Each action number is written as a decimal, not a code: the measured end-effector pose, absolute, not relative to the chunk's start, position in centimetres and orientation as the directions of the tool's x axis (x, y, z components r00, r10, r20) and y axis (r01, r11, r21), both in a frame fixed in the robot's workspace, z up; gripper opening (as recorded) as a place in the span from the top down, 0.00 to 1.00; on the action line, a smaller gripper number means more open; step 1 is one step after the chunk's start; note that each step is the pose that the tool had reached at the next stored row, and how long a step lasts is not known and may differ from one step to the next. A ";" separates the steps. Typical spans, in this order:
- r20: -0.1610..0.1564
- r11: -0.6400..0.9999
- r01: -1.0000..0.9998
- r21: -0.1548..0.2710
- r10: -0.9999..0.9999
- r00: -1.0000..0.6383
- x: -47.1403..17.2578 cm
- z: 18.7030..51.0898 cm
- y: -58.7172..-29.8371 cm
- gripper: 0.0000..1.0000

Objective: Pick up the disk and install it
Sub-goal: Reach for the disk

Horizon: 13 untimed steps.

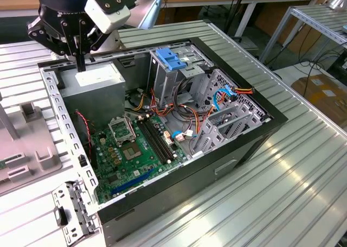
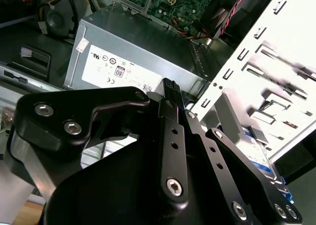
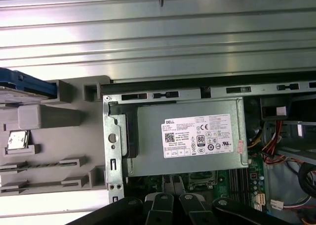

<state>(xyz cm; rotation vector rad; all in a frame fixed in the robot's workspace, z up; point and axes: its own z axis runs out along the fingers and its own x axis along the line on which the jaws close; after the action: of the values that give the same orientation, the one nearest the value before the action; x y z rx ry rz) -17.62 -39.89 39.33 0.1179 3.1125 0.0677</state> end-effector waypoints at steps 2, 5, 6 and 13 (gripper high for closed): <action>-0.024 0.996 0.075 0.044 0.076 -0.997 -17.7 39.3 -39.9 0.89; -0.024 0.996 0.075 0.044 0.076 -0.997 -17.8 39.3 -39.9 0.89; -0.024 0.996 0.075 0.044 0.076 -0.997 -17.9 39.3 -39.9 0.89; -0.024 0.996 0.075 0.044 0.076 -0.997 -18.3 39.3 -39.9 0.89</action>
<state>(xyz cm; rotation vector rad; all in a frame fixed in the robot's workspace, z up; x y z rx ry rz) -18.28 -39.89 39.33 0.1180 3.1125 0.0676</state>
